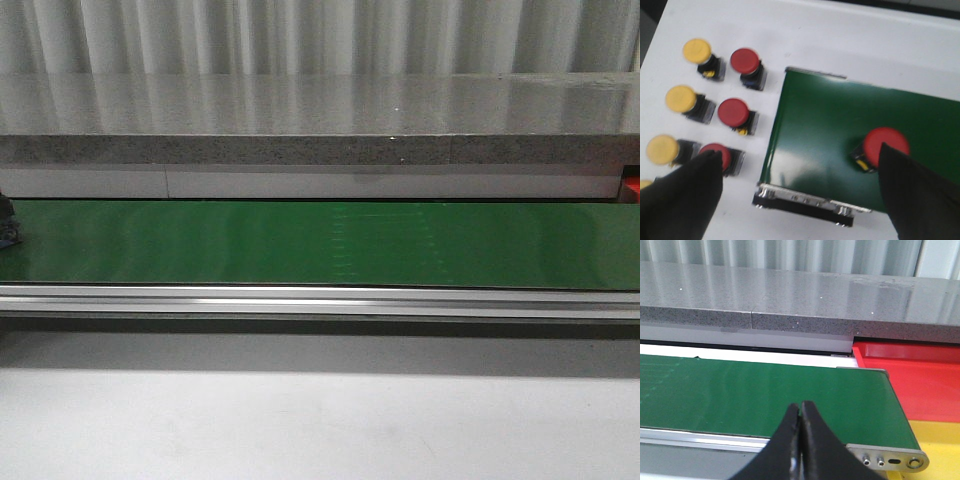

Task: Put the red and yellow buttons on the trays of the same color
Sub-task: 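Lower the red button onto the belt start and open the left gripper, then grasp a yellow push button with the left gripper and carry it over the belt, then set the yellow button on the belt and open the left gripper, then lower the right gripper onto the red button at the belt's far end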

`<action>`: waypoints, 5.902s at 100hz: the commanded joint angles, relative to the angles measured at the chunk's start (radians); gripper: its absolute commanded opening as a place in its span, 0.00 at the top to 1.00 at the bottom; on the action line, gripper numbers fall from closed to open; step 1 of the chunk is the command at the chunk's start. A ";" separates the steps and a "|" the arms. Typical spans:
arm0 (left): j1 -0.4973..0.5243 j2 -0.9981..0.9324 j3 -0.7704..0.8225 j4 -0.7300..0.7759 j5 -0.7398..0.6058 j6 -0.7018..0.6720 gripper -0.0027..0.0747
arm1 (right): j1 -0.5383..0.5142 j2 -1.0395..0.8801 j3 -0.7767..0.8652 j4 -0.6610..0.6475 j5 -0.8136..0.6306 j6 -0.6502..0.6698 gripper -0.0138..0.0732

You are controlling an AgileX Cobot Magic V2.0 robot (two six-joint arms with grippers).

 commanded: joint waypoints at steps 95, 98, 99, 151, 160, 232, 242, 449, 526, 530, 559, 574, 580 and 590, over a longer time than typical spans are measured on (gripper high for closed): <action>0.575 0.210 0.196 0.005 -0.200 -0.024 0.18 | -0.005 0.019 -0.020 0.004 -0.081 -0.001 0.92; 0.577 0.224 0.185 0.005 -0.200 -0.024 0.18 | -0.005 0.019 -0.020 0.004 -0.081 -0.001 0.92; 0.579 0.232 0.178 0.005 -0.200 -0.024 0.18 | -0.005 0.019 -0.020 0.004 -0.081 -0.001 0.92; 0.586 0.391 0.143 0.012 -0.260 -0.024 0.23 | -0.005 0.019 -0.020 0.004 -0.081 -0.001 0.92; 0.586 0.389 0.143 0.012 -0.262 -0.024 0.42 | -0.005 0.019 -0.020 0.004 -0.081 -0.001 0.92; 0.233 -0.030 0.124 0.016 -0.203 0.016 0.99 | -0.005 0.019 -0.020 0.004 -0.081 -0.001 0.92; 0.147 0.007 0.087 0.016 -0.166 0.025 0.99 | -0.005 0.019 -0.020 0.004 -0.081 -0.001 0.92; -0.132 -0.587 0.500 -0.096 -0.486 0.090 0.25 | -0.005 0.019 -0.020 0.004 -0.084 -0.001 0.92; -0.132 -0.812 0.705 -0.094 -0.510 0.090 0.99 | -0.002 0.236 -0.488 0.148 0.423 -0.001 0.92; -0.132 -0.812 0.705 -0.094 -0.510 0.090 0.99 | -0.002 0.293 -0.551 0.149 0.513 -0.001 0.92; -0.132 -0.812 0.705 -0.094 -0.510 0.090 0.99 | -0.002 0.544 -0.762 0.164 0.673 -0.001 0.92; -0.132 -0.812 0.705 -0.094 -0.510 0.090 0.99 | -0.001 0.617 -0.762 0.182 0.690 -0.002 0.82; -0.132 -0.812 0.705 -0.094 -0.510 0.090 0.99 | -0.001 0.636 -0.762 0.200 0.698 -0.011 0.66; -0.132 -0.812 0.705 -0.094 -0.510 0.090 0.99 | -0.001 0.658 -0.762 0.241 0.685 -0.028 0.30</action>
